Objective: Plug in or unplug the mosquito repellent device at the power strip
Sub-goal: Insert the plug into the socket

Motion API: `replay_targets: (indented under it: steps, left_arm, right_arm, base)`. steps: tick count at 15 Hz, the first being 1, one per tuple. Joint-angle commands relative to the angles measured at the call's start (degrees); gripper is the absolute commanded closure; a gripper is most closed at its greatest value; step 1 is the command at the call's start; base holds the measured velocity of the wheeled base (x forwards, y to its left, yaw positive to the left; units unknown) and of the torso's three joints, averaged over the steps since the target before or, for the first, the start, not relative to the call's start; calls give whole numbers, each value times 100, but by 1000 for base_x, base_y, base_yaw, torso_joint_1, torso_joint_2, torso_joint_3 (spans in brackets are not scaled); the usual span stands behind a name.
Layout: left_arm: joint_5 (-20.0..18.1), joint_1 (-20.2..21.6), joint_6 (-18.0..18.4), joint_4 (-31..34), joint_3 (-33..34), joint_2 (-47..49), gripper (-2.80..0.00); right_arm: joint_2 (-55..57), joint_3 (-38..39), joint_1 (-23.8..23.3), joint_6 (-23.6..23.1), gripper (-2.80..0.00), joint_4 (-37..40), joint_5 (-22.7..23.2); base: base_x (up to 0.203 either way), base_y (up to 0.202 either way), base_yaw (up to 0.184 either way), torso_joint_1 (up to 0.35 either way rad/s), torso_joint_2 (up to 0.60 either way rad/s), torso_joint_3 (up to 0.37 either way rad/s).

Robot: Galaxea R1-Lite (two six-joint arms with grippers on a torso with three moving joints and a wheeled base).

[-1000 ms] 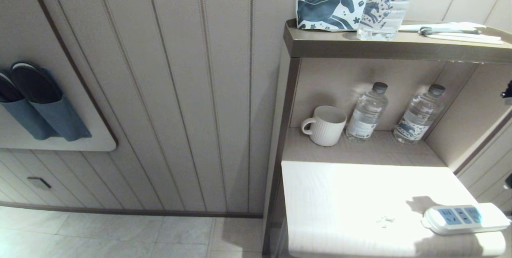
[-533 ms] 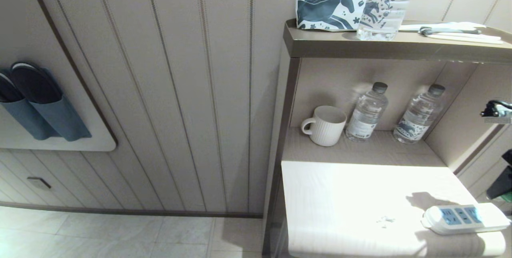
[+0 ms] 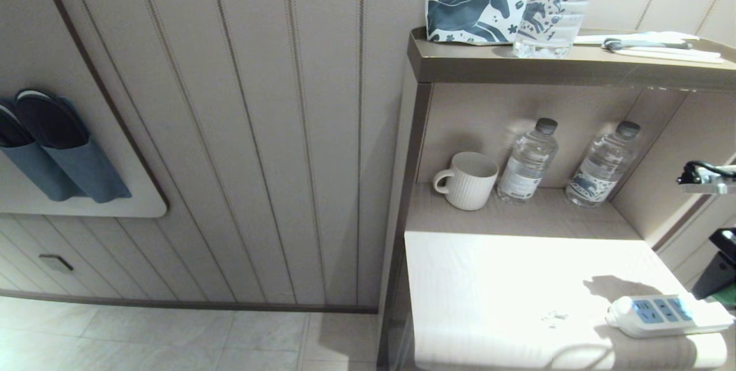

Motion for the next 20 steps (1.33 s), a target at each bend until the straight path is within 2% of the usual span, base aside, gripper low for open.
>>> replay_targets:
  steps: [1,4,8,11,13,20]
  left_arm:
    - [1,1,0,-3,0,7,0]
    - [1,1,0,-3,0,7,0]
    - [1,1,0,-3,0,7,0]
    - [1,1,0,-3,0,7,0]
    - [1,1,18,5,0,7,0]
    - [1,1,0,-3,0,7,0]
  right_arm:
    - [101,31,14,-13,0,44,4]
    - [228,157,19,-5,0,-49,21]
    - [307,623,19,-5,0,-729,2]
    - [346,614,28,31,0,-733,39]
    - [217,776,255,86,0,-770,61]
    - [452,839,221,92,0,-1015,61]
  base:
    - [0,0,0,0,0,0]
    - [0,0,0,0,0,0]
    - [0,0,0,0,0,0]
    - [0,0,0,0,0,0]
    - [0,0,0,0,0,0]
    - [0,0,0,0,0,0]
